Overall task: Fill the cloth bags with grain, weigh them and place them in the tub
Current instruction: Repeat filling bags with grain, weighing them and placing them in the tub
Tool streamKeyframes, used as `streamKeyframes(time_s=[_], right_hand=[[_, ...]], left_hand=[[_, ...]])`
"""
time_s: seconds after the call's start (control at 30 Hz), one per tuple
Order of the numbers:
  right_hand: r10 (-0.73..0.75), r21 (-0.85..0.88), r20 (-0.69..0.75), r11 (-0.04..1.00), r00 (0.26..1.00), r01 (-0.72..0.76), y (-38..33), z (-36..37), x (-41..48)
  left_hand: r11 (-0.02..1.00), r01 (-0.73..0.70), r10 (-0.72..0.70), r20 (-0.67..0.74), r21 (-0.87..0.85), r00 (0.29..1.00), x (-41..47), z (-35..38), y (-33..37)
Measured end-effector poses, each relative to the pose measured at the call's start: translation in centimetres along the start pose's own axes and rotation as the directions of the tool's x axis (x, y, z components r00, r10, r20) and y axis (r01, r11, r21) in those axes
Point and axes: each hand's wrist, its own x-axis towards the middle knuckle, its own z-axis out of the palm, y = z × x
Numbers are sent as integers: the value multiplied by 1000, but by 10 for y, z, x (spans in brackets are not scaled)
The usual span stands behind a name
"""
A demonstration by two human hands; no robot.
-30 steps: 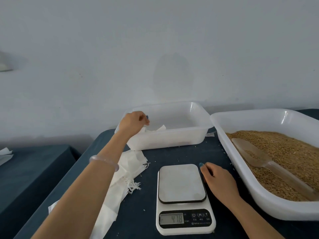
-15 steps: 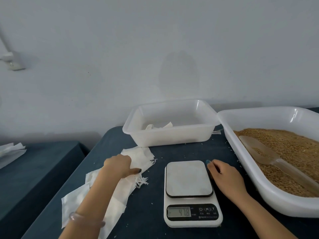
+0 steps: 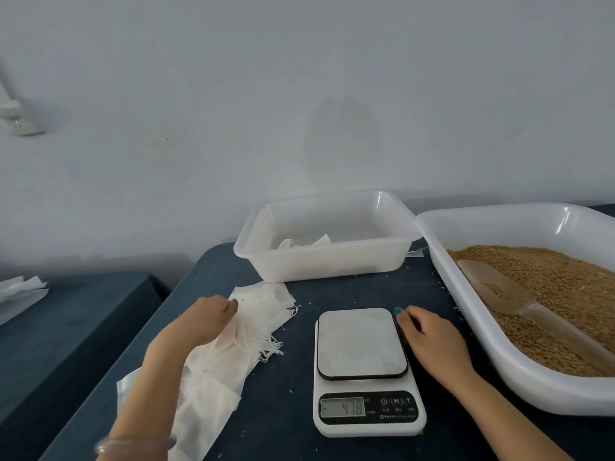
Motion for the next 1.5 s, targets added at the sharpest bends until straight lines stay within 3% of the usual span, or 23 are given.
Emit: streamKeyframes(time_s=[0.2, 0.3, 0.43, 0.5, 0.57, 0.7, 0.77, 0.83, 0.97, 1.07, 1.17, 1.5], right_hand=[[-2, 12, 3, 1000, 1000, 2, 0, -1, 0], [-2, 10, 0, 1000, 1000, 2, 0, -1, 0], [-8, 6, 0, 1000, 1000, 8, 0, -1, 0], [-10, 0, -3, 1000, 1000, 10, 0, -1, 0], [-9, 0, -9, 1000, 1000, 9, -1, -1, 0], [-20, 22, -33, 1000, 999, 21, -4, -3, -1], [-31, 62, -48, 997, 998, 34, -9, -7, -2], [-43, 153, -54, 987, 998, 51, -16, -12, -3], [-83, 549, 42, 834, 996, 46, -30, -16, -4], [-89, 672, 70, 740, 994, 18, -35, -16, -5], [-72, 703, 46, 711, 996, 19, -35, -16, -6], [-47, 697, 8, 717, 999, 28, -30, -18, -4]], left_hand=[[916, -93, -85, -416, -390, 905, 2, -1, 8], [873, -81, -183, -477, -480, 860, 5, -4, 8], [801, -5, -307, -419, -598, 854, 10, 2, 4], [643, -2, -353, -298, -766, 887, 13, 8, 3], [369, -34, -287, -149, -929, 946, 12, 15, 9], [-86, -8, -100, 1, -996, 995, 5, 19, 40], [-236, 47, -14, 52, -971, 999, 1, 22, 62], [-305, 100, 85, 78, -947, 993, -4, 27, 86], [-315, 151, 219, 83, -937, 972, -15, 41, 136], [-252, 117, 240, 55, -961, 969, -22, 51, 156], [-211, 54, 275, -6, -976, 961, -28, 57, 156], [86, -107, 145, -94, -991, 985, -28, 55, 140]])
